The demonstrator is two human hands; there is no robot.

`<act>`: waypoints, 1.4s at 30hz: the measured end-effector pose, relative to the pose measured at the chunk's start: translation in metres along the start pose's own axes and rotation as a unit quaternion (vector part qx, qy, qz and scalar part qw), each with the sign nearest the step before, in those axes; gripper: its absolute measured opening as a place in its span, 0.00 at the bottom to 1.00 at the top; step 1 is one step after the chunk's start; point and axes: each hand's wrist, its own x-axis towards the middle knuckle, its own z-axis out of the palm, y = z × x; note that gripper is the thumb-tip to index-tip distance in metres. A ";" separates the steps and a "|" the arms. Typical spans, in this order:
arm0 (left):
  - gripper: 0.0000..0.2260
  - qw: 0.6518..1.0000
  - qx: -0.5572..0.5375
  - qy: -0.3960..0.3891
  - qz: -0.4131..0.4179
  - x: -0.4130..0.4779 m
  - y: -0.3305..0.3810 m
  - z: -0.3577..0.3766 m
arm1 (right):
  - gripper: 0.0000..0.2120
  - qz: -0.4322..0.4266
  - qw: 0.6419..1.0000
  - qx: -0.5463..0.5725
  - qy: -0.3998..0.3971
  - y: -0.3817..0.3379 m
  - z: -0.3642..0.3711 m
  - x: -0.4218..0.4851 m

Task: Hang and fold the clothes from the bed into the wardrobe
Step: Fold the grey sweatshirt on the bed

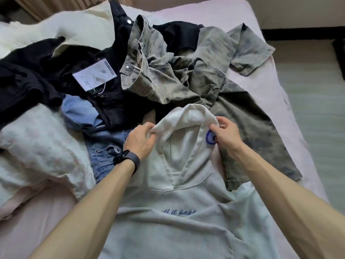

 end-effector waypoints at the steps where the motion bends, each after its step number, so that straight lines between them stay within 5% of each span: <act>1: 0.08 1.000 -0.007 0.017 0.005 -0.006 0.000 -0.004 | 0.08 -0.016 1.000 0.008 0.004 -0.006 -0.004 -0.010; 6: 0.08 0.993 -0.069 0.094 0.027 -0.065 -0.005 -0.021 | 0.09 -0.089 0.994 -0.032 0.052 -0.014 -0.022 -0.096; 13: 0.10 0.992 -0.043 0.073 0.098 -0.227 -0.036 -0.038 | 0.13 -0.158 0.981 -0.113 0.023 0.041 -0.036 -0.270; 17: 0.11 0.982 0.031 -0.014 0.185 -0.309 -0.068 -0.028 | 0.13 -0.132 0.956 -0.263 -0.006 0.098 -0.041 -0.350; 19: 0.10 0.963 0.090 -0.078 0.240 -0.343 -0.075 -0.019 | 0.13 -0.084 0.916 -0.388 -0.055 0.124 -0.043 -0.381; 22: 0.16 0.973 0.099 -0.106 0.180 -0.374 -0.076 -0.007 | 0.17 -0.056 0.885 -0.454 -0.086 0.144 -0.043 -0.412; 25: 0.25 0.985 0.041 -0.078 0.151 -0.393 -0.057 0.009 | 0.14 -0.151 0.896 -0.417 0.041 0.146 -0.023 -0.426; 28: 0.29 0.945 0.147 -0.185 0.225 -0.399 -0.048 0.036 | 0.26 -0.238 0.859 -0.454 -0.012 0.152 0.004 -0.430; 31: 0.26 0.901 0.271 -0.294 0.168 -0.393 -0.063 0.057 | 0.28 -0.161 0.782 -0.590 -0.125 0.172 0.007 -0.420; 34: 0.26 0.907 0.281 -0.275 0.149 -0.404 -0.084 0.067 | 0.29 -0.079 0.761 -0.625 -0.157 0.196 0.000 -0.424; 38: 0.29 0.957 0.202 -0.200 0.055 -0.453 -0.107 0.067 | 0.31 -0.022 0.838 -0.542 -0.065 0.206 -0.002 -0.466; 42: 0.32 0.964 0.138 -0.163 -0.161 -0.512 -0.131 0.065 | 0.35 0.107 0.872 -0.477 0.025 0.239 -0.028 -0.517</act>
